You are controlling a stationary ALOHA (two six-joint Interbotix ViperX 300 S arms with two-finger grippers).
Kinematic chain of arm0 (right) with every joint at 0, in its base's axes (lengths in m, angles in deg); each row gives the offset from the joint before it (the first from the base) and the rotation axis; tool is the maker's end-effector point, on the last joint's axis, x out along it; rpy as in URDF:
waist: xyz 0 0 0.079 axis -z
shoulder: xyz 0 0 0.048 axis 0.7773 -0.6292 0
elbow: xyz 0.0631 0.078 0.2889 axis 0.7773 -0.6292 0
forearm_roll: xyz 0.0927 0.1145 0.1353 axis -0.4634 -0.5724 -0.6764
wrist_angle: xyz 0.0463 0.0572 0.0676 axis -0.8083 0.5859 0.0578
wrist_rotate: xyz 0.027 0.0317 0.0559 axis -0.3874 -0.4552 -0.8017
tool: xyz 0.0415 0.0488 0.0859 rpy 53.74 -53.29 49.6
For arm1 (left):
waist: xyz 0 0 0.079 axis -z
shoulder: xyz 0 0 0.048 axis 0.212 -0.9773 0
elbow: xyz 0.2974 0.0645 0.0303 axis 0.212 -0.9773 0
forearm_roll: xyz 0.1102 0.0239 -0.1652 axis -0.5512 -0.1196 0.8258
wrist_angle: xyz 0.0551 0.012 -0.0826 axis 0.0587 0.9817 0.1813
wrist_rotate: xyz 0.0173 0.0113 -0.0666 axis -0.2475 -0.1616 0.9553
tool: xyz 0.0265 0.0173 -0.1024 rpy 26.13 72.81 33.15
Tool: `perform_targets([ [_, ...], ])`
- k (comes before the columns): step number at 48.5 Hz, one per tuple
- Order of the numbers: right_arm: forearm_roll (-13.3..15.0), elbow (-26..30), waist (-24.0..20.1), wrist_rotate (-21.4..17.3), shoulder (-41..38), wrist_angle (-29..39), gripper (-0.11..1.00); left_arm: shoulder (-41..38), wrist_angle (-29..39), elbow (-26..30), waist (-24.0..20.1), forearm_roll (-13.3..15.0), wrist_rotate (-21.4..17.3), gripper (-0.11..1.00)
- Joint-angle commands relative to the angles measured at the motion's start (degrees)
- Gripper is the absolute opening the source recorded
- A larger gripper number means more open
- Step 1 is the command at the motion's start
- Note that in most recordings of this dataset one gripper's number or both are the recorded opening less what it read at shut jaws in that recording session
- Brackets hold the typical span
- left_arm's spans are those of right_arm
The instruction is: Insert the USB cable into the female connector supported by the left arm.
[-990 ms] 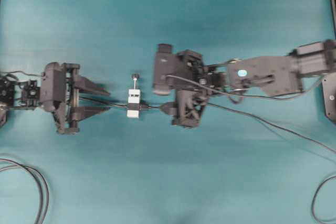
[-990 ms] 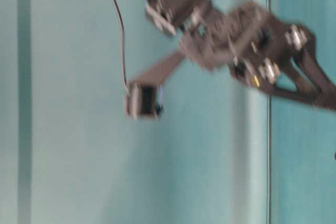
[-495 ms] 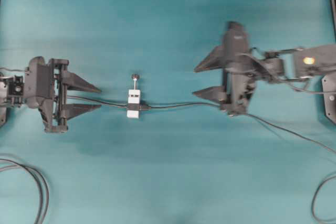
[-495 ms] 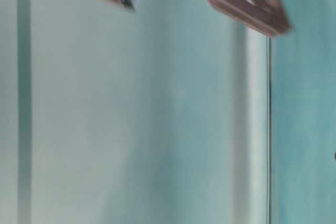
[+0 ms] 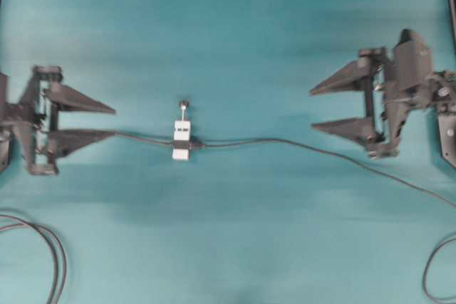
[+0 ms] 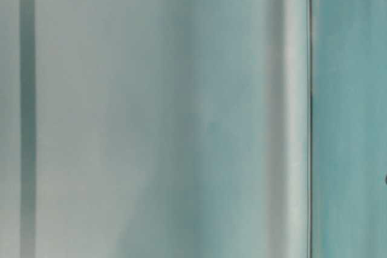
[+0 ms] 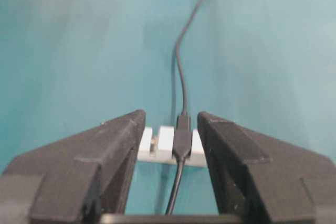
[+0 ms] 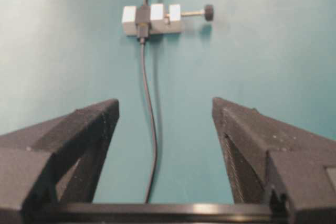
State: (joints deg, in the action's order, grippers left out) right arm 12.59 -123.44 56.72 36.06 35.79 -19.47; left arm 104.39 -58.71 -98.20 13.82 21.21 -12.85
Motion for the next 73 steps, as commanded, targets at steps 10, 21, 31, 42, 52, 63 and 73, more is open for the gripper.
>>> perform_targets([
  [10, 0.5, -2.8, 0.1, 0.8, 14.5, 10.5, 0.75, 17.8, 16.5, -1.8, -0.3, -0.3, -1.5, 0.58],
  [21, 0.5, -3.0, 0.1, 2.1, 25.8, 22.2, 0.75, 29.4, 25.5, -1.1, -0.2, -0.4, 0.3, 0.58],
  [31, 0.5, -1.7, 0.1, 0.6, 38.3, 25.8, 0.75, 36.2, 20.8, -0.5, -0.2, -0.4, 1.6, 0.59],
  [42, 0.5, -2.0, 0.1, 0.6, 42.2, 21.6, 0.75, 35.0, 7.8, -1.1, -0.2, -0.4, 0.5, 0.59],
  [52, 0.7, -5.0, 0.1, 1.4, 40.5, 22.6, 0.75, 32.7, 6.4, -4.9, -0.9, -0.4, 0.9, 0.58],
  [63, 6.9, -5.8, -0.8, 5.1, 39.6, 28.6, 0.75, 31.3, 18.6, -2.5, -1.0, -1.1, -1.4, 0.58],
  [73, 6.9, -5.2, -1.1, 4.0, 39.6, 34.4, 0.75, 31.4, 34.4, 0.7, -0.9, -1.3, -2.4, 0.58],
])
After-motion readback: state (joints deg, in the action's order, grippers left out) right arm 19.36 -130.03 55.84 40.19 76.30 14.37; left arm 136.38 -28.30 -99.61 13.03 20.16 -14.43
